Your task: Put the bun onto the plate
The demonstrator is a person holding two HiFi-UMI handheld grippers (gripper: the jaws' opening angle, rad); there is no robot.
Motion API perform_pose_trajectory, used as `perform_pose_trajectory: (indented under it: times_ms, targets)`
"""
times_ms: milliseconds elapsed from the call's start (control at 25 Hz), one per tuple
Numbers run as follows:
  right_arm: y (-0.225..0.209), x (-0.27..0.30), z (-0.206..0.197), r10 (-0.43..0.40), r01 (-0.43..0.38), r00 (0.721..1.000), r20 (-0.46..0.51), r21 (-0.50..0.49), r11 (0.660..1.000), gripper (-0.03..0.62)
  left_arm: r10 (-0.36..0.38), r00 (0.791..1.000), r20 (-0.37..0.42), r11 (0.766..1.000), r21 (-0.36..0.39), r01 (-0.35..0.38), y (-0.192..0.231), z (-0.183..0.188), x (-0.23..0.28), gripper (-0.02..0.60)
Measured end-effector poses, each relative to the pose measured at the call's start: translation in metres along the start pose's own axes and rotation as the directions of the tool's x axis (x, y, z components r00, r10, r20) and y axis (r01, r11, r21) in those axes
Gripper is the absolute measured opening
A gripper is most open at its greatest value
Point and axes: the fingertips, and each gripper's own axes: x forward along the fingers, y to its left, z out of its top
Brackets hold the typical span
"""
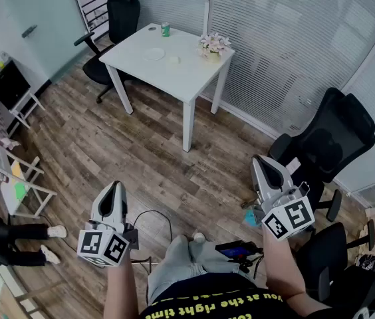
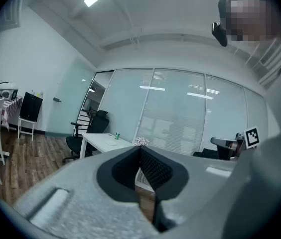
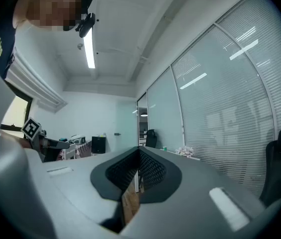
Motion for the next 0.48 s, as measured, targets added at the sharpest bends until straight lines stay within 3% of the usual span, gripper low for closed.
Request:
perform_pose_trajectory:
  times_ms: [320,480]
  targets:
    - [-0.011,-0.002,0.001,0.002,-0.002,1.0,0.004,-0.003,1.0,0.005,-0.001,1.0,-0.006,1.0,0.015,0.001,-0.013,-0.004,0.011,0.001]
    - [-0.018,-0.002,0.003,0.008,-0.008,1.0,0.011,-0.002,1.0,0.005,0.006,1.0,-0.017,0.998,0.059,-0.005,-0.023,-0.007,0.016,0.002]
